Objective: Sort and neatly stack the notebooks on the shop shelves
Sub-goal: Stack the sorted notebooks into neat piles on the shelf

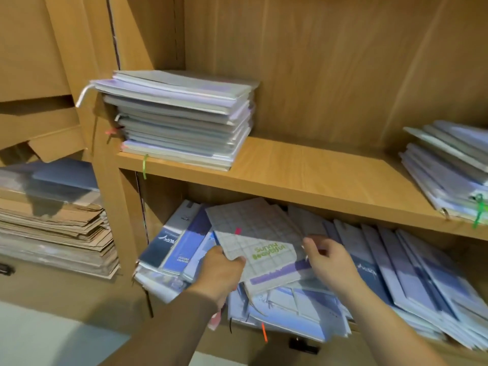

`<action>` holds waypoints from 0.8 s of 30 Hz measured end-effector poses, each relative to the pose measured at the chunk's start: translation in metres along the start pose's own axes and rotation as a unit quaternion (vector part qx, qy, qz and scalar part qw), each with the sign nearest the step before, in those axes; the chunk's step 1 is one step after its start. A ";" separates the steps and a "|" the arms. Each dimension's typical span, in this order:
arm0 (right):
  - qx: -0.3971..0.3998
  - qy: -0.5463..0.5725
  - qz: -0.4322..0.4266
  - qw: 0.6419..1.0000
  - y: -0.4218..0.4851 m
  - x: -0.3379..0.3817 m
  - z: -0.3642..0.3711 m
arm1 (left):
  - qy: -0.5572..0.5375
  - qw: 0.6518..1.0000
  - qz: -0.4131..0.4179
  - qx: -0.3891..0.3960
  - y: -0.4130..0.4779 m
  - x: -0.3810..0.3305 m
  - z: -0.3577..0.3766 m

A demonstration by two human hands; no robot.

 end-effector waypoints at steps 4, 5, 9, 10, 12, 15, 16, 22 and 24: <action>0.020 -0.006 0.018 1.000 0.006 -0.006 0.003 | 0.065 0.996 0.051 0.029 -0.005 -0.002 0.011; 0.019 -0.017 0.025 0.999 0.007 -0.007 0.002 | 0.118 0.990 0.063 0.042 -0.008 -0.002 0.014; 0.018 -0.077 0.046 0.996 0.008 -0.012 -0.001 | 0.300 0.951 0.079 0.022 -0.016 -0.004 0.015; 0.020 -0.084 0.046 0.995 0.008 -0.012 -0.002 | 0.284 0.955 0.083 0.014 -0.019 -0.007 0.014; 0.023 -0.064 0.047 0.997 0.007 -0.012 -0.004 | 0.158 0.985 0.063 0.002 -0.021 -0.011 0.012; 0.025 0.020 0.061 0.998 0.004 -0.011 -0.007 | -0.051 0.998 -0.017 0.030 -0.025 -0.014 0.011; 0.026 0.050 0.074 0.996 0.001 -0.010 -0.009 | -0.073 0.995 -0.033 0.055 -0.026 -0.014 0.012; 0.067 0.077 0.106 0.989 -0.021 0.004 -0.016 | -0.089 0.986 -0.051 0.128 -0.046 -0.001 0.003; 0.087 0.097 0.115 0.985 -0.031 0.013 -0.012 | -0.059 0.993 -0.007 0.100 -0.053 0.003 -0.007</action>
Point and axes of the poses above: each hand's wrist, its own y-axis towards the middle knuckle, its own z-axis out of the palm, x = y × z, the point moved 4 cm from there along y, towards the middle knuckle, and after that the axes turned 8 degrees about y, right-handed, at the moved point
